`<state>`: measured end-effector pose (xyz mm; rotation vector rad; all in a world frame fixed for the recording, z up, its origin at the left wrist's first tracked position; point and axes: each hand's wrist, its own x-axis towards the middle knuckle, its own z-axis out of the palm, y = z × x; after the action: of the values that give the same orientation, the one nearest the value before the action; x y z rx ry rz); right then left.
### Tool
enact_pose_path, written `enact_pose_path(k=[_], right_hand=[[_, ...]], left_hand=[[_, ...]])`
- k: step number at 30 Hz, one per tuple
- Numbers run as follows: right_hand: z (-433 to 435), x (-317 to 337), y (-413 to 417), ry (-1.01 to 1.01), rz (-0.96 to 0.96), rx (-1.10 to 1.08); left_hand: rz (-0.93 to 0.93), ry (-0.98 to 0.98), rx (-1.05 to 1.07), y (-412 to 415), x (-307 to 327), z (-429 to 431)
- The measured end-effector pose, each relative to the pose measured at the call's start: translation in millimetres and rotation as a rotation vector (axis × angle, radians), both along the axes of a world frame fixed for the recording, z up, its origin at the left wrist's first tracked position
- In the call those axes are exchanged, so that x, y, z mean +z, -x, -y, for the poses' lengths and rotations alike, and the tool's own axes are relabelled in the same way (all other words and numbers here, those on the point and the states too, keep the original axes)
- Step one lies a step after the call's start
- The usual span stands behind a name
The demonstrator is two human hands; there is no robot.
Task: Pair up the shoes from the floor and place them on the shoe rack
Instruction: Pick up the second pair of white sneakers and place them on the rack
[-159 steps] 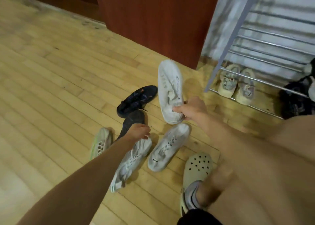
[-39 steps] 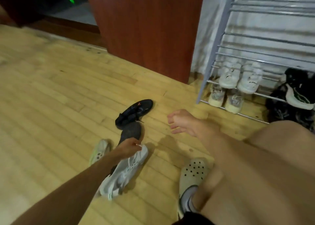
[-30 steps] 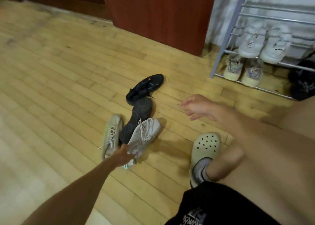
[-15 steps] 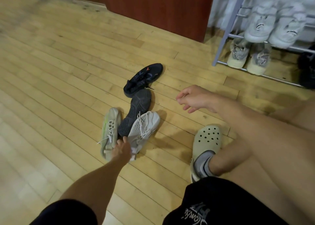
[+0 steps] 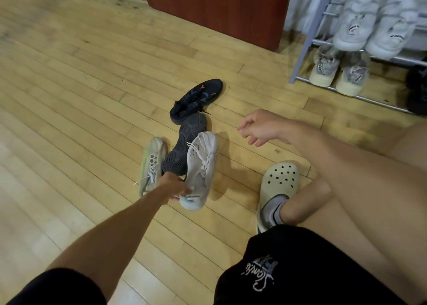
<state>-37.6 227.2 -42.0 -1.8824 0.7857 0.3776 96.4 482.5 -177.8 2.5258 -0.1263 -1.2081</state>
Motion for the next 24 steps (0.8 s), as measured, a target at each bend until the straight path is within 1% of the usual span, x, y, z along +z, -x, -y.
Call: enact_pose_path(k=[3, 5, 6, 8, 9, 11, 13, 15, 18, 21, 24], right_hand=[[-4, 5, 1, 0.044, -0.018, 0.044], [-8, 8, 3, 0.076, -0.06, 0.083], [-9, 11, 4, 0.067, -0.084, 0.098], [-12, 17, 6, -0.017, -0.108, 0.115], [-14, 22, 6, -0.068, -0.078, 0.09], [-12, 36, 6, -0.108, 0.059, -0.055], [-2, 54, 10, -0.078, 0.173, -0.231], [10, 78, 21, -0.029, 0.235, -0.33], [29, 116, 45, 0.02, 0.327, -0.429], [47, 156, 69, 0.071, 0.429, -0.495], [66, 191, 95, 0.138, 0.51, -0.531]], left_hand=[[-0.095, 0.226, 0.105, 6, 22, 24], [-0.124, 0.392, 0.128, 9, 45, 43], [-0.134, 0.462, 0.121, 9, 59, 54], [-0.145, 0.593, 0.107, 7, 89, 74], [-0.138, 0.65, 0.088, 6, 105, 83], [-0.118, 0.746, 0.025, 7, 137, 100], [-0.076, 0.816, -0.047, 11, 167, 116], [-0.032, 0.877, -0.132, 19, 193, 132], [-0.001, 0.975, -0.268, 37, 231, 159], [-0.018, 1.07, -0.294, 58, 275, 190], [0.056, 1.084, -0.391, 82, 320, 220]])
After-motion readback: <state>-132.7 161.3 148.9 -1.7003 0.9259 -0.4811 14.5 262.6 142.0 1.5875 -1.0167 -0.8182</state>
